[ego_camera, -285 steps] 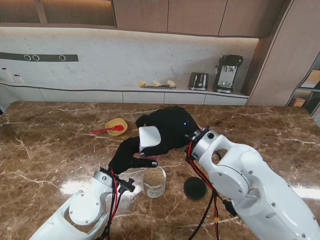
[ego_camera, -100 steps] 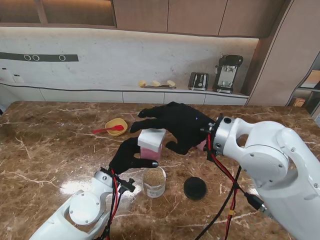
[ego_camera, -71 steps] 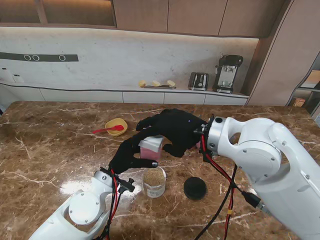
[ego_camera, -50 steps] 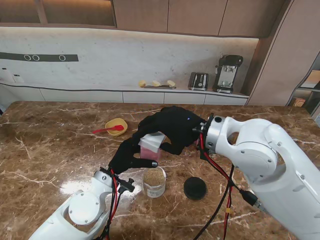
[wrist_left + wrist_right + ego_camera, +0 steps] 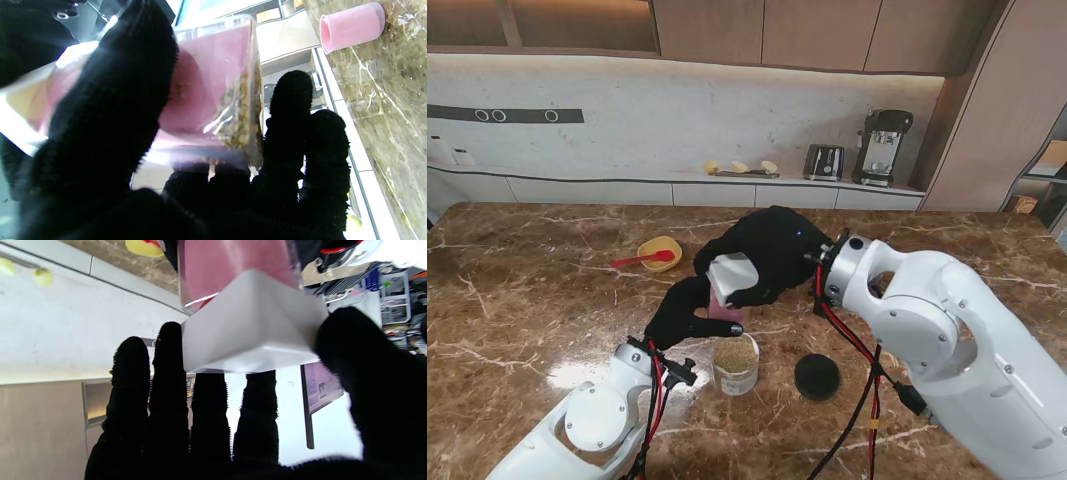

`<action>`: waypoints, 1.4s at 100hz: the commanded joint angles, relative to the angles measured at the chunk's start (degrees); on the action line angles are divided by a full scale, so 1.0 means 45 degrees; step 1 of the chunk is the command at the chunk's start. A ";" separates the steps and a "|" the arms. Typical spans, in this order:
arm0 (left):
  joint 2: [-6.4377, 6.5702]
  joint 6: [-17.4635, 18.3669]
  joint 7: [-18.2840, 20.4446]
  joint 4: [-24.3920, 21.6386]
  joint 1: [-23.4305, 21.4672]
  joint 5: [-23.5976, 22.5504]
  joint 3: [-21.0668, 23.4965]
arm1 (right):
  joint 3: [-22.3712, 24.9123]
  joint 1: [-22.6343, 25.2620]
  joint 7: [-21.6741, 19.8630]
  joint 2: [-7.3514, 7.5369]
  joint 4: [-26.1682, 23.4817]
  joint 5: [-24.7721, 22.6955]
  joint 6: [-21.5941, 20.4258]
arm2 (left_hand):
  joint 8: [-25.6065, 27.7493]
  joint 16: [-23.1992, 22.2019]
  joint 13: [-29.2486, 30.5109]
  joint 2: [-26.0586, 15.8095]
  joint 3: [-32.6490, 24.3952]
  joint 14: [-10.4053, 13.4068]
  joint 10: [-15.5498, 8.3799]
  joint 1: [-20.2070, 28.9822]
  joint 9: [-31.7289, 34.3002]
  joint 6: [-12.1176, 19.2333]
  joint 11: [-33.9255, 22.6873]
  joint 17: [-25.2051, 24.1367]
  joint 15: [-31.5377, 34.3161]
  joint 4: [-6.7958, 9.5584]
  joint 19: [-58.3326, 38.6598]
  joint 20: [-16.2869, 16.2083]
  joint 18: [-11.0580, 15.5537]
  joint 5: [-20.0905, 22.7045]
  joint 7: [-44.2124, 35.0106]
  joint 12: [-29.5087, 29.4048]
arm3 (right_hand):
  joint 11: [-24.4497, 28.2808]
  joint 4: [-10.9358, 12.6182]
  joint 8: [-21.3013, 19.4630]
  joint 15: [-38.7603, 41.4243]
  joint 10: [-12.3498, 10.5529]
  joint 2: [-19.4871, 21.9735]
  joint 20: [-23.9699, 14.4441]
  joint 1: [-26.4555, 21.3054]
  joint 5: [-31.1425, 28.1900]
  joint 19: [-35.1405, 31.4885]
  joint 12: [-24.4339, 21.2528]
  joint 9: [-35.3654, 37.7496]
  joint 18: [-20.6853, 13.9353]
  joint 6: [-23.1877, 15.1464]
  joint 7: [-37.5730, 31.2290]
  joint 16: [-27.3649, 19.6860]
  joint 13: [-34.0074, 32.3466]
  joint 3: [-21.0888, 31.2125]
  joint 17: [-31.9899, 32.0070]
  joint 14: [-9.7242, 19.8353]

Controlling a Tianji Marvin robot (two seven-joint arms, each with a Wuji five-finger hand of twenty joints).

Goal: Measure grain into the airtight container

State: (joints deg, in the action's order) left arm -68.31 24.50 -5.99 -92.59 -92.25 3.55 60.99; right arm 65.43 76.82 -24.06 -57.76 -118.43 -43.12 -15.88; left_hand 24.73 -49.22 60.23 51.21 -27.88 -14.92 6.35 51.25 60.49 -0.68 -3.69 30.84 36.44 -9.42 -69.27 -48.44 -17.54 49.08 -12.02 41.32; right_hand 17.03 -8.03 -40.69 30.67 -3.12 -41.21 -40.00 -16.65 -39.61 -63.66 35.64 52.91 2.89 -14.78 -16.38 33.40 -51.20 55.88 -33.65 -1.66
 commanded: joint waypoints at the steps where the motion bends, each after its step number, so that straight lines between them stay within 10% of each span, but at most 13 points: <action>1: -0.0044 0.0045 -0.0063 -0.0044 0.0011 0.0020 -0.0033 | -0.0135 0.0380 -0.0059 -0.0178 0.0133 -0.0138 0.0297 | -0.0106 -0.0037 0.0166 -0.4664 -0.2624 0.0710 -0.0961 0.2385 0.1565 0.2009 -0.1995 0.0083 0.0260 0.0425 -0.0186 0.0074 0.0544 0.1393 -0.8729 0.0650 | 0.1716 -0.0027 0.0248 0.0486 -0.0995 0.1015 -0.0205 -0.0120 -0.0878 -0.0918 0.0558 0.1482 -0.0129 0.1599 -0.1014 0.0377 -0.0583 0.0586 -0.0376 0.1380; 70: -0.0112 0.0117 -0.0304 -0.0032 -0.0015 0.0015 -0.0108 | -0.1325 0.1180 0.3516 -0.0731 0.0350 -0.3497 0.2926 | -0.0110 -0.0014 0.0188 -0.4671 -0.2654 0.0789 -0.1036 0.2335 0.1548 0.2080 -0.1983 0.0099 0.0240 0.0403 -0.0190 0.0082 0.0579 0.1349 -0.8741 0.0642 | 0.3139 0.0964 0.2458 0.2970 -0.0712 0.2659 0.1421 0.0985 -0.1919 -0.5412 0.0087 0.5950 -0.0293 0.2687 -0.1710 0.0151 -0.4660 -0.1895 -0.3984 0.0798; 88: -0.0114 0.0114 -0.0323 -0.0044 -0.0033 0.0001 -0.0098 | -0.1049 0.1286 0.2423 -0.0590 -0.0104 -0.3568 0.2707 | -0.0104 -0.0015 0.0174 -0.4673 -0.2643 0.0771 -0.1023 0.2354 0.1541 0.2085 -0.1985 0.0097 0.0233 0.0408 -0.0184 0.0087 0.0588 0.1357 -0.8756 0.0646 | 0.0979 0.1206 0.2635 0.0708 -0.0629 0.2751 0.1397 0.1198 0.0429 -0.3418 -0.0392 0.1914 -0.0221 0.2144 -0.0603 0.0039 -0.1651 -0.3708 -0.1375 0.0975; 107: -0.0119 0.0124 -0.0345 -0.0052 -0.0032 -0.0009 -0.0104 | -0.0887 0.1304 0.1082 -0.0438 -0.0558 -0.3309 0.2697 | -0.0110 -0.0018 0.0164 -0.4675 -0.2644 0.0761 -0.0999 0.2364 0.1526 0.2047 -0.1978 0.0075 0.0231 0.0411 -0.0170 0.0092 0.0587 0.1341 -0.8742 0.0640 | -0.0722 0.1148 0.1489 -0.0829 0.0346 0.1140 0.1707 0.1852 0.2237 -0.1353 -0.1428 -0.3065 0.0058 0.2893 -0.0025 -0.0304 -0.0168 -0.2569 -0.1219 0.0704; 140: -0.0145 0.0172 -0.0437 0.0004 0.0008 -0.0055 -0.0147 | -0.1360 0.1015 0.0456 -0.0396 -0.0374 -0.2331 0.3672 | -0.0103 -0.0028 0.0189 -0.4633 -0.2670 0.0720 -0.0966 0.2367 0.1595 0.2016 -0.2013 0.0080 0.0250 0.0416 -0.0179 0.0083 0.0548 0.1418 -0.8768 0.0650 | 0.1983 0.1064 -0.0894 0.0198 0.0099 0.0970 0.2374 -0.0189 0.1250 -0.1756 -0.0012 -0.1840 -0.0575 0.3018 -0.1735 0.0143 -0.1829 -0.3876 -0.3024 0.1008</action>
State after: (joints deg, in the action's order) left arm -68.61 24.97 -7.62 -92.25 -92.29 3.40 60.49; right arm 60.08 81.20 -21.10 -59.49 -121.31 -54.05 0.14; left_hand 24.69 -49.22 60.23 51.21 -27.88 -15.35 5.56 51.21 61.04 -1.61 -4.12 30.84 36.42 -9.42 -69.27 -48.43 -17.62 48.87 -12.04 41.32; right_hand 23.31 -4.11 -42.61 29.24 -1.73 -35.95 -30.72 -14.34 -29.67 -69.07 33.31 42.85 2.02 0.43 -22.39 32.52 -56.47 40.54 -45.51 1.28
